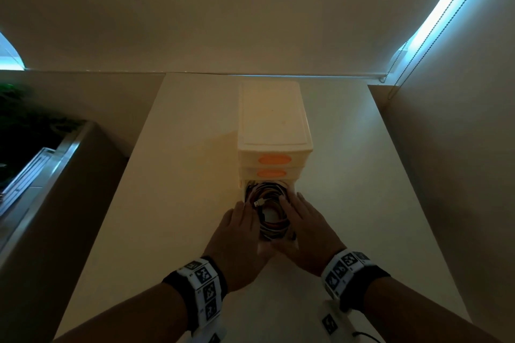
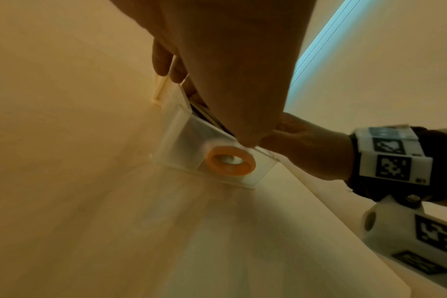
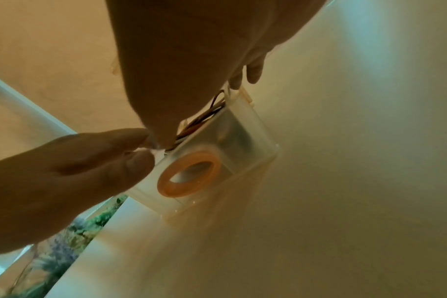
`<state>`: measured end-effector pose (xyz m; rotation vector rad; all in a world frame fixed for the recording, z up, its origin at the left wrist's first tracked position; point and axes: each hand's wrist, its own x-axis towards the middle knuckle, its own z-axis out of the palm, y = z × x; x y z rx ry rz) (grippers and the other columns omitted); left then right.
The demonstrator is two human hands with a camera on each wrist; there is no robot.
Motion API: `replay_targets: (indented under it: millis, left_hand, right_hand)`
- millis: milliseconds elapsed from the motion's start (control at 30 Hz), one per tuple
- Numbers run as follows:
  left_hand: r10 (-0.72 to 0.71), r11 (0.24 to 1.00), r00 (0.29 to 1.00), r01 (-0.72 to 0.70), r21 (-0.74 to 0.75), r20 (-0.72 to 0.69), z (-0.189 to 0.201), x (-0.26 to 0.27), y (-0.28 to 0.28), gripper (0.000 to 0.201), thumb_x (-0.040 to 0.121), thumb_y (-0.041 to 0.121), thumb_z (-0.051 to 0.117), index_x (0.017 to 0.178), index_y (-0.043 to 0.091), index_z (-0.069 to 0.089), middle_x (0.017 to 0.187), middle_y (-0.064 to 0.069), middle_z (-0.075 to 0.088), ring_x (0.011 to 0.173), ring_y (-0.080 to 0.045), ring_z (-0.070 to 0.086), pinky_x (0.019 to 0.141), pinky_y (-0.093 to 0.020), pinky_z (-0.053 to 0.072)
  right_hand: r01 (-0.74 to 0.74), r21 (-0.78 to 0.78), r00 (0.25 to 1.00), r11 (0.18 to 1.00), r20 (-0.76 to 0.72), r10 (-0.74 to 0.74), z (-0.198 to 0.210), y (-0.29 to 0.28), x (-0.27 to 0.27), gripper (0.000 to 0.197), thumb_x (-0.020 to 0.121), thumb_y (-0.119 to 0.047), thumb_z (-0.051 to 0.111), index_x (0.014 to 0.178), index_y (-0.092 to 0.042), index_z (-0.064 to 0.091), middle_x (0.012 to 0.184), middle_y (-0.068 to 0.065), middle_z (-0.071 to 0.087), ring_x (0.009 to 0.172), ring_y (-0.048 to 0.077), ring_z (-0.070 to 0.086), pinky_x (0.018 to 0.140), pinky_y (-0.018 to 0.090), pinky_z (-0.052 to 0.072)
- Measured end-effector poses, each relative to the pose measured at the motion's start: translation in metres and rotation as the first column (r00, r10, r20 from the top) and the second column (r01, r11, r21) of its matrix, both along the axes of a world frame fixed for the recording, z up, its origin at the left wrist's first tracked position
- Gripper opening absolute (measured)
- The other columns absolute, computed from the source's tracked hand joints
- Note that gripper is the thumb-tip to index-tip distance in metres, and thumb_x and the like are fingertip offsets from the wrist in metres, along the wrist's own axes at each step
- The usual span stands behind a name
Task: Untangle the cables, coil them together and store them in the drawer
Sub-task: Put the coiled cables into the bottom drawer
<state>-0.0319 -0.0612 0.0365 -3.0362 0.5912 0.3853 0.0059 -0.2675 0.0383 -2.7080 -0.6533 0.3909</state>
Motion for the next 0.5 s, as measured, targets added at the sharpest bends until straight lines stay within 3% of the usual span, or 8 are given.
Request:
replay_targets:
  millis: [67, 133, 200, 300, 367, 433, 500]
  left_hand:
    - [-0.03, 0.999, 0.999, 0.03, 0.044, -0.014, 0.006, -0.003, 0.008, 0.103, 0.093, 0.077, 0.022, 0.159, 0.001, 0.003, 0.167, -0.024, 0.001, 0.153, -0.043, 0.001, 0.124, -0.052, 0.006]
    - [-0.017, 0.998, 0.999, 0.02, 0.065, -0.048, 0.006, -0.004, 0.01, 0.098, 0.096, 0.07, 0.035, 0.159, 0.005, -0.002, 0.167, -0.022, -0.006, 0.154, -0.042, -0.002, 0.123, -0.052, 0.005]
    - [0.001, 1.0, 0.999, 0.0, 0.021, -0.05, 0.005, -0.001, 0.01, 0.092, 0.096, 0.062, 0.049, 0.159, 0.005, 0.014, 0.165, -0.025, 0.011, 0.152, -0.044, 0.013, 0.121, -0.053, 0.017]
    - [-0.031, 0.999, 0.999, 0.031, 0.011, -0.044, 0.004, 0.003, 0.011, 0.089, 0.075, 0.064, 0.075, 0.137, 0.003, 0.058, 0.141, -0.026, 0.056, 0.128, -0.045, 0.055, 0.1, -0.052, 0.05]
    - [-0.047, 0.999, 0.998, 0.047, -0.003, 0.052, 0.001, 0.006, 0.013, 0.086, 0.07, 0.065, 0.078, 0.13, 0.005, 0.065, 0.133, -0.022, 0.063, 0.121, -0.043, 0.061, 0.093, -0.05, 0.054]
    - [-0.047, 0.999, 0.992, 0.048, -0.008, 0.119, 0.006, 0.013, 0.014, 0.082, 0.07, 0.066, 0.077, 0.127, 0.007, 0.068, 0.131, -0.018, 0.066, 0.121, -0.041, 0.062, 0.091, -0.049, 0.055]
    - [-0.022, 1.0, 0.989, 0.022, 0.0, 0.144, 0.009, 0.019, 0.015, 0.081, 0.068, 0.066, 0.079, 0.125, 0.009, 0.07, 0.129, -0.014, 0.068, 0.118, -0.04, 0.064, 0.087, -0.048, 0.057]
  right_hand:
    - [-0.081, -0.048, 0.997, 0.996, -0.016, 0.081, -0.002, -0.012, -0.004, 0.106, 0.08, -0.082, 0.044, 0.157, -0.029, -0.005, 0.162, -0.005, -0.02, 0.149, 0.014, -0.018, 0.123, 0.033, 0.001]
    - [-0.143, -0.103, 0.99, 0.984, -0.004, 0.144, -0.006, -0.024, -0.004, 0.102, 0.084, -0.075, 0.049, 0.156, -0.031, -0.007, 0.162, -0.006, -0.019, 0.15, 0.014, -0.016, 0.125, 0.035, 0.004]
    - [-0.14, -0.106, 0.99, 0.984, 0.021, 0.143, -0.007, -0.031, -0.002, 0.092, 0.09, -0.062, 0.054, 0.158, -0.027, 0.004, 0.165, -0.004, -0.009, 0.153, 0.016, -0.006, 0.124, 0.04, 0.015]
    - [-0.107, -0.1, 0.994, 0.989, 0.019, 0.109, -0.007, -0.034, -0.001, 0.082, 0.092, -0.058, 0.055, 0.157, -0.025, 0.017, 0.166, -0.006, 0.001, 0.152, 0.012, -0.005, 0.124, 0.038, 0.017]
    - [-0.09, -0.091, 0.995, 0.992, 0.045, 0.094, -0.008, -0.033, 0.0, 0.078, 0.093, -0.059, 0.053, 0.156, -0.025, 0.023, 0.166, -0.005, 0.006, 0.15, 0.01, -0.006, 0.123, 0.039, 0.021]
    - [-0.066, -0.087, 0.99, 0.994, 0.119, 0.076, -0.01, -0.031, 0.001, 0.074, 0.092, -0.063, 0.049, 0.153, -0.024, 0.035, 0.165, -0.001, 0.017, 0.152, 0.017, 0.004, 0.12, 0.044, 0.028]
    - [-0.015, -0.079, 0.987, 0.997, 0.158, 0.027, -0.01, -0.027, 0.004, 0.073, 0.091, -0.068, 0.041, 0.15, -0.025, 0.039, 0.165, 0.004, 0.018, 0.153, 0.024, 0.009, 0.121, 0.044, 0.023]
